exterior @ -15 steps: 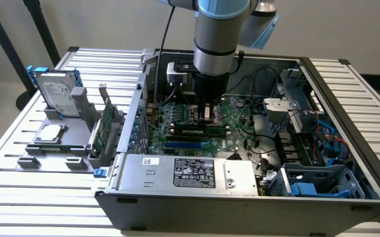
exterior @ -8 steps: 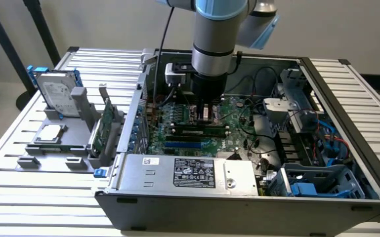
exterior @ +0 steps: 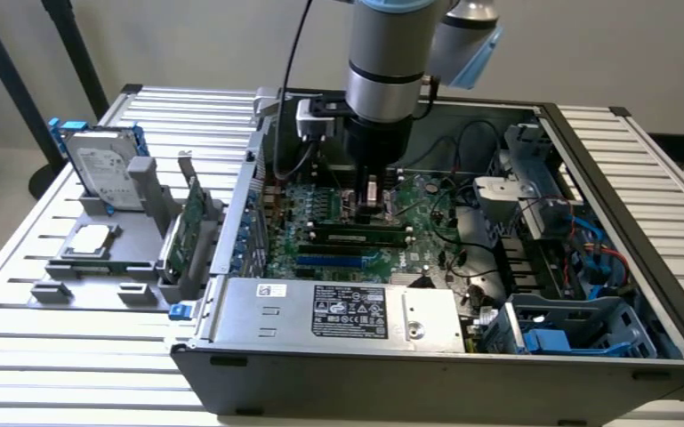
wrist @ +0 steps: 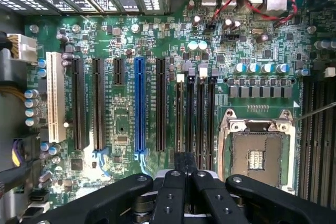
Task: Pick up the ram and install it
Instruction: 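Press down the ram until it locks into place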
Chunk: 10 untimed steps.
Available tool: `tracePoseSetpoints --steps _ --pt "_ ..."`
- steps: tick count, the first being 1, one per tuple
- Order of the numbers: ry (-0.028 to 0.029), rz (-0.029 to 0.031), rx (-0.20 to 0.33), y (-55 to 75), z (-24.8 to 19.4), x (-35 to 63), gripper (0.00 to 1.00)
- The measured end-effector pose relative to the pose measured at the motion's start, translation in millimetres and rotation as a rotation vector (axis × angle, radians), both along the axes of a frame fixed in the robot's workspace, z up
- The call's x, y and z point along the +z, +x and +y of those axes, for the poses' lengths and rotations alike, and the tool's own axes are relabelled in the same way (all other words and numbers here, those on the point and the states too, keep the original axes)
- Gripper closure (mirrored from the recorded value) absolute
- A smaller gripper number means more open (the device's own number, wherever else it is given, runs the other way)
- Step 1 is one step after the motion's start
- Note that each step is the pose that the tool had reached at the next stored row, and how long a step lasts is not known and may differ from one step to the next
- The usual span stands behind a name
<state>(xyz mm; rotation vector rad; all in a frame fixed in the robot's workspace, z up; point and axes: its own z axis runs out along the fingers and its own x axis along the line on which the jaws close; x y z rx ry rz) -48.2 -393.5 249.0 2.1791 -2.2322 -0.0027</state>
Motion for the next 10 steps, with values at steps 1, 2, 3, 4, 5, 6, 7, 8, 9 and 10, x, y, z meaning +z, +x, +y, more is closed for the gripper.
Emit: tracePoseSetpoints --steps 1,2,3,4,5,6,7,8,9,10 --pt "0.0001 0.0 0.0 0.0 0.0 2.1 0.89" --pt "0.0001 -0.0001 0.0 0.0 0.0 2.7 0.89" --pt "0.0003 -0.0002 0.0 0.0 0.0 2.7 0.89" --pt "0.0004 -0.0002 0.0 0.0 0.0 2.6 0.89" --pt "0.0004 -0.0002 0.0 0.1 0.0 2.7 0.89" --pt "0.0003 -0.0001 0.0 0.0 0.0 2.7 0.89" --pt "0.0002 -0.0001 0.0 0.0 0.0 2.8 0.89" --pt "0.0002 0.0 0.0 0.0 0.0 2.8 0.89" --pt "0.0002 0.0 0.0 0.0 0.0 2.8 0.89" --pt "0.0002 0.0 0.0 0.0 0.0 2.8 0.89"
